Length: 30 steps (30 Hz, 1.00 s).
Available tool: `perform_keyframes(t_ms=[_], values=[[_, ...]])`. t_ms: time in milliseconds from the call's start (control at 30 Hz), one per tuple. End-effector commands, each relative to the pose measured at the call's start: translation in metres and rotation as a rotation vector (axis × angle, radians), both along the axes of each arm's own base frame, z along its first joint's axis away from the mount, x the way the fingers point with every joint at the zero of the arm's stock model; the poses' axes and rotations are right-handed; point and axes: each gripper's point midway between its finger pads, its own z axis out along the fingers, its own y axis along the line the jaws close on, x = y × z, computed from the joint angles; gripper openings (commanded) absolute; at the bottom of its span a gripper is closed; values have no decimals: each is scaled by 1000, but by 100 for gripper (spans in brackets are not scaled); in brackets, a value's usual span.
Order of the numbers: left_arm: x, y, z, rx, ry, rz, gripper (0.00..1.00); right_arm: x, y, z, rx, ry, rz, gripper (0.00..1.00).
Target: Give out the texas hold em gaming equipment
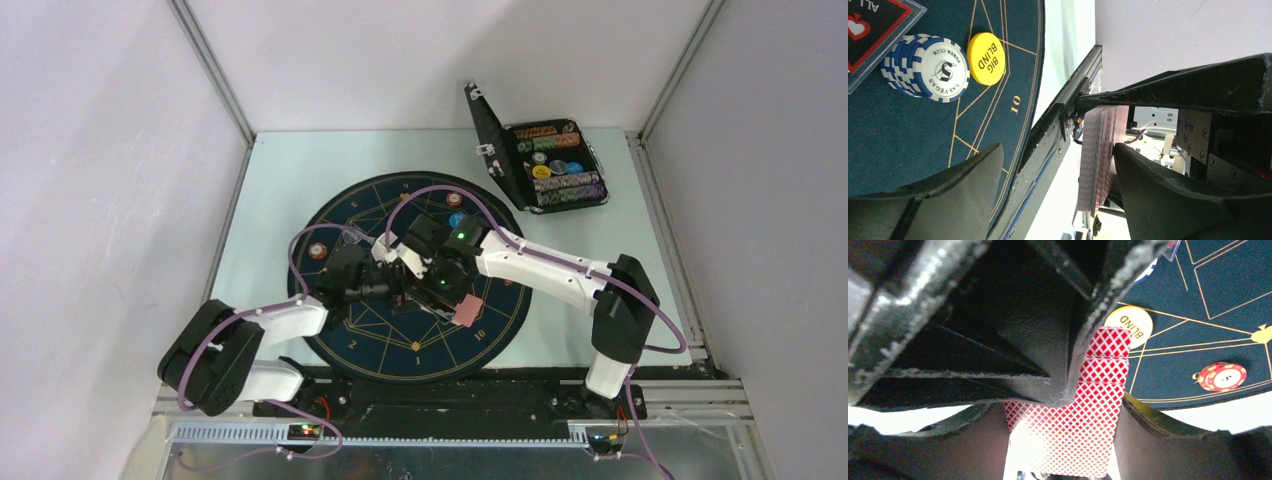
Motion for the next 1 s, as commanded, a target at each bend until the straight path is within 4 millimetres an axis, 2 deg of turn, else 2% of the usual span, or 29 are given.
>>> perform_keyframes(t_ms=[0,200,367,500,600,633,667,833,967], values=[[-1,-3,27,-67,-163,-45,89,-4,-2,8,15,-6,6,0],[-6,-5,32,-95,-205,-85,99,-5,0,11,32,-4,14,0],[-7,-8,31,-118,-199,-101,100,-5,1,11,33,-5,24,0],[-3,-6,18,-60,-191,-83,92,-5,0,12,34,-10,21,0],[0,4,-2,66,-161,-44,88,-5,-2,13,32,-13,19,0],[5,7,0,97,-207,-23,87,-4,-2,14,33,-14,17,0],[2,12,-7,132,-184,-20,87,-5,-2,14,32,-16,16,0],[8,25,-8,227,-222,33,86,-4,-3,17,37,-23,12,0],[8,23,2,195,-247,30,85,-4,-2,18,45,-28,13,0]])
